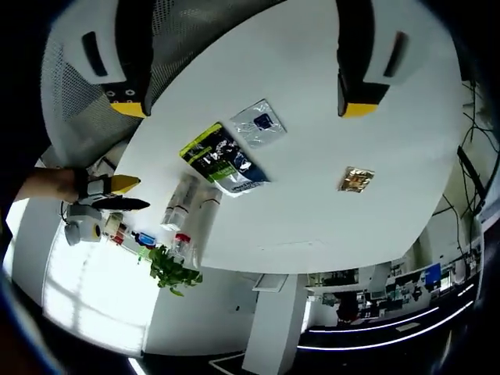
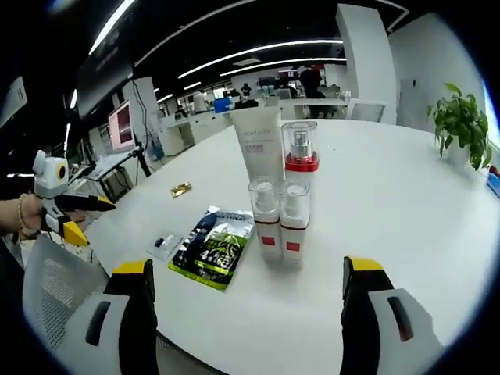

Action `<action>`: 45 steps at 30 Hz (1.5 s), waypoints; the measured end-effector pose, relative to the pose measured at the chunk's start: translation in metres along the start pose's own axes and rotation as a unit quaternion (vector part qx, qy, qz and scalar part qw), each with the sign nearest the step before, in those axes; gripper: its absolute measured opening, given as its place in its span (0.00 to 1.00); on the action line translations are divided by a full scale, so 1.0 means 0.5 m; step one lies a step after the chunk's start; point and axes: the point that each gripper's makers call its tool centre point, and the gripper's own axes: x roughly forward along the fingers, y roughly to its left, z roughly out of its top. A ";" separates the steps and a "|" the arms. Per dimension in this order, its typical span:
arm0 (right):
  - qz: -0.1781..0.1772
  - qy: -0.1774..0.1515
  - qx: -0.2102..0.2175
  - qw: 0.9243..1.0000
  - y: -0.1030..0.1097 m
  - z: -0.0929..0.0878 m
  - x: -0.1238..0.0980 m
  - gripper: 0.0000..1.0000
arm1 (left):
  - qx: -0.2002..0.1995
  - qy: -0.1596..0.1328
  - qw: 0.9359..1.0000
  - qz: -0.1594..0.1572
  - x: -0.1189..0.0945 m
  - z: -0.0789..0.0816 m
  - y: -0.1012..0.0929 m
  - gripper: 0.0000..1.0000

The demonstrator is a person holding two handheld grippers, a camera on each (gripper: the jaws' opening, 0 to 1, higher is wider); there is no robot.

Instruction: Arrange the skincare products in the storage area until every visible bottle or jar stands upright without overlapping.

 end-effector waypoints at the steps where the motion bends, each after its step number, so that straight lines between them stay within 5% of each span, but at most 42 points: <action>1: 0.000 -0.002 0.001 1.000 -0.003 0.001 0.002 1.00 | -0.002 0.000 1.000 0.001 -0.001 -0.001 0.001 0.94; 26: -0.012 0.005 0.000 1.000 -0.010 -0.007 0.000 0.98 | 0.014 0.015 1.000 0.008 0.016 0.019 0.040 0.94; 45: -0.019 0.018 -0.022 0.999 -0.008 -0.009 0.000 0.98 | 0.042 0.068 0.997 0.006 0.080 0.058 0.129 0.97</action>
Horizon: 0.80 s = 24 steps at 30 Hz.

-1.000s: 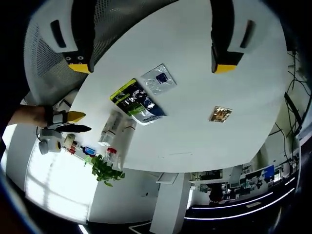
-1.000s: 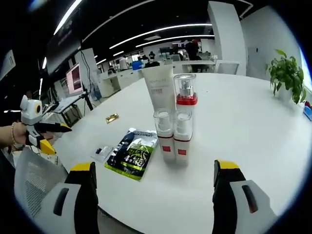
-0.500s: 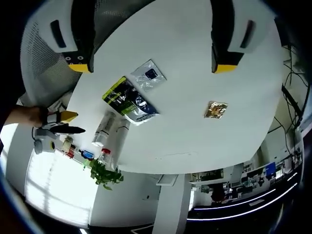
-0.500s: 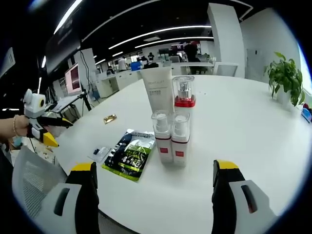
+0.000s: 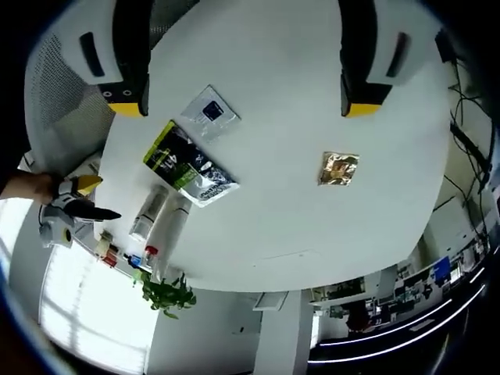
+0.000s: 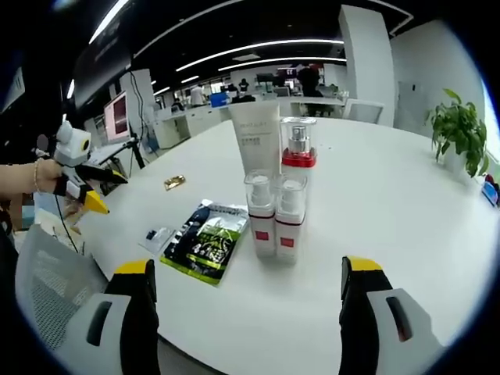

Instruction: Arrange the skincare products in the storage area until every visible bottle or jar stands upright without overlapping.

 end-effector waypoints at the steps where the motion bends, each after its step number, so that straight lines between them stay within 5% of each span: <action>1: 0.000 0.000 0.001 1.000 0.000 0.000 0.000 0.98 | 0.001 0.002 1.000 0.000 0.003 0.002 0.009 0.96; 24: -0.005 0.018 0.030 0.999 -0.009 -0.019 0.005 0.96 | 0.031 0.057 0.998 0.004 0.088 0.042 0.126 0.94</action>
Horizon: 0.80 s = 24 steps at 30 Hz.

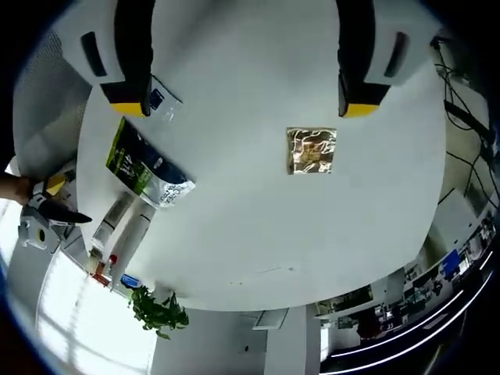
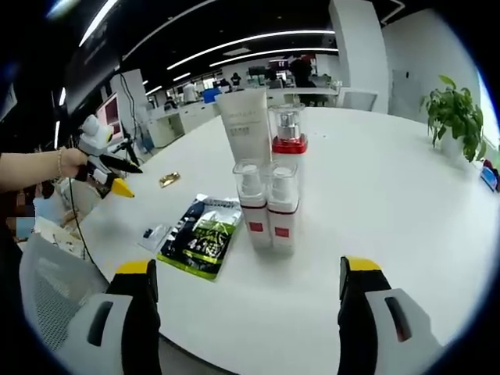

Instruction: Arrange the skincare products in the storage area until every visible bottle or jar stands upright without overlapping.

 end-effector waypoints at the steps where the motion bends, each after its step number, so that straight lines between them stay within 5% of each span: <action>1: 0.000 0.001 -0.001 1.000 0.001 -0.001 0.000 0.96 | 0.002 0.001 1.000 0.001 0.005 0.002 0.010 0.93; 24: 0.004 0.015 0.005 1.000 0.001 -0.015 0.005 0.95 | 0.021 0.039 0.999 0.012 0.074 0.014 0.090 0.76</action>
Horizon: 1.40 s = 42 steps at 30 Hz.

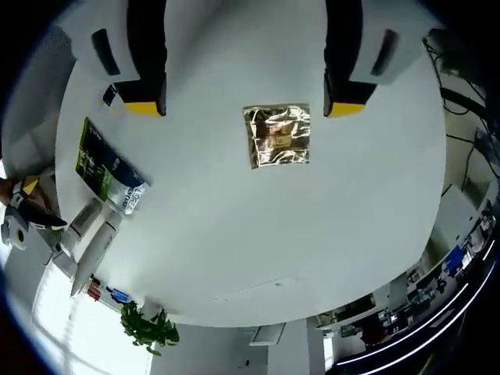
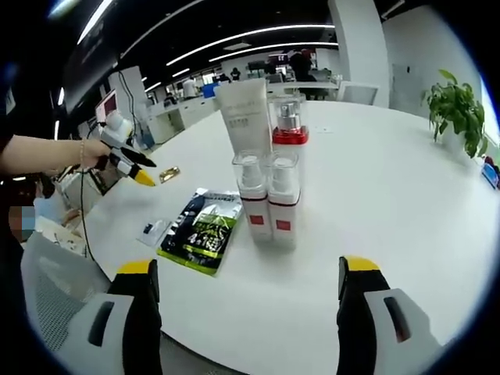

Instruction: Arrange the skincare products in the storage area until every visible bottle or jar stands upright without overlapping.

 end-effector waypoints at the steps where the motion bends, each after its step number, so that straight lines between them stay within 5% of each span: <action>1: 0.000 0.001 0.001 1.000 0.000 0.000 0.000 0.95 | 0.001 0.001 1.000 0.000 0.002 0.000 0.001 0.75; 17: -0.005 0.004 0.003 1.000 -0.005 -0.004 0.002 0.94 | 0.032 0.019 0.999 0.002 0.047 0.027 0.048 0.56; 32: -0.009 0.001 0.005 1.000 -0.010 -0.003 0.001 0.93 | 0.040 0.047 0.998 0.007 0.058 0.005 0.057 0.43; 42: -0.010 0.003 0.004 1.000 -0.010 -0.004 0.002 0.93 | 0.022 0.039 0.999 0.007 0.060 0.008 0.068 0.38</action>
